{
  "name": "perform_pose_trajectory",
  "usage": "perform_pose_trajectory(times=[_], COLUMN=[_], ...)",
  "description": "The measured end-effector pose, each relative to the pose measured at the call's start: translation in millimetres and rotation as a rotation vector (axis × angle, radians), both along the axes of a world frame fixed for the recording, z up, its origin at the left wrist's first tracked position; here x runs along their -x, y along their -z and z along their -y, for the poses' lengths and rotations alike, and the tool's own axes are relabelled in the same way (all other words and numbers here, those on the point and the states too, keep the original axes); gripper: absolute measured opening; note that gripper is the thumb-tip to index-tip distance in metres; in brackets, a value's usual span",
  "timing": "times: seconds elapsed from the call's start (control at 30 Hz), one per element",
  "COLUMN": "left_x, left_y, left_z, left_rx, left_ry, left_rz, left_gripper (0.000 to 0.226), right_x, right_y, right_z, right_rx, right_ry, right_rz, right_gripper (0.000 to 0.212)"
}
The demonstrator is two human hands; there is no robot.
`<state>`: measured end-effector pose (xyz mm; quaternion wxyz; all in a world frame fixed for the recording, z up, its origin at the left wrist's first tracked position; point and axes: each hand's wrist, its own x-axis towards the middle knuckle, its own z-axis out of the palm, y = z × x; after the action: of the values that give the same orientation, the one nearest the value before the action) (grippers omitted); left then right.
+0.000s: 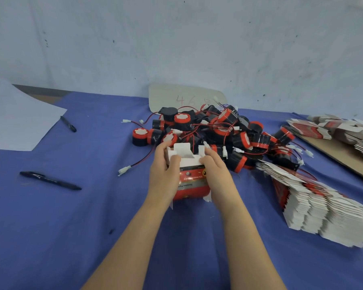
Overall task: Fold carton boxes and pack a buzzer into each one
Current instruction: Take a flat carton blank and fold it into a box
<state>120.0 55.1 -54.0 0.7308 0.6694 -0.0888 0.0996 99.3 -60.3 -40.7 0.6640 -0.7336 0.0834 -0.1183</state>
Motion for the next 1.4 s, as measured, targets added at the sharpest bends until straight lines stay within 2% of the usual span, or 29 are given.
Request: perform_pose_trajectory(times=[0.17,0.23,0.43,0.5,0.6,0.67,0.87,1.03,1.17,1.4], left_x=[0.9,3.4,8.8,9.0,11.2,12.6,12.1,10.7,10.8,11.3], left_y=[-2.7,-4.0,-0.9,1.6,3.2,3.9,8.7,13.1,18.3,18.4], left_z=[-1.6,-0.1,0.7,-1.0,0.2,0.9,1.8,4.2,8.3,10.4], left_rx=[0.148,0.147,0.007,-0.026,-0.098,-0.129,-0.229,-0.253,-0.350,-0.366], left_ry=[-0.042,-0.076,-0.184,-0.178,-0.161,-0.161,-0.162,-0.093,-0.014,-0.016], left_rz=[-0.070,-0.058,0.137,0.181,0.209,0.228,0.292,0.313,0.353,0.369], left_gripper=[0.028,0.027,0.011,0.003,0.028,0.033,0.037,0.041,0.046,0.048], right_x=[-3.2,-2.1,0.1,0.1,0.0,-1.4,-1.4,-2.0,-1.0,-1.9], right_y=[1.4,1.7,4.9,5.4,7.0,8.8,8.9,10.2,10.0,7.8], right_z=[-5.3,-7.5,-14.0,-13.4,-14.0,-14.2,-10.7,-6.0,-0.2,1.4], right_rx=[-0.004,0.005,-0.030,-0.015,0.027,0.060,0.132,0.130,0.133,0.159], right_ry=[0.052,0.080,0.129,0.120,0.140,0.174,0.259,0.324,0.401,0.431], right_rz=[0.082,0.119,0.220,0.238,0.214,0.166,0.151,0.151,0.177,0.136], right_gripper=[0.044,0.044,0.015,0.013,0.025,0.034,0.048,0.051,0.053,0.055])
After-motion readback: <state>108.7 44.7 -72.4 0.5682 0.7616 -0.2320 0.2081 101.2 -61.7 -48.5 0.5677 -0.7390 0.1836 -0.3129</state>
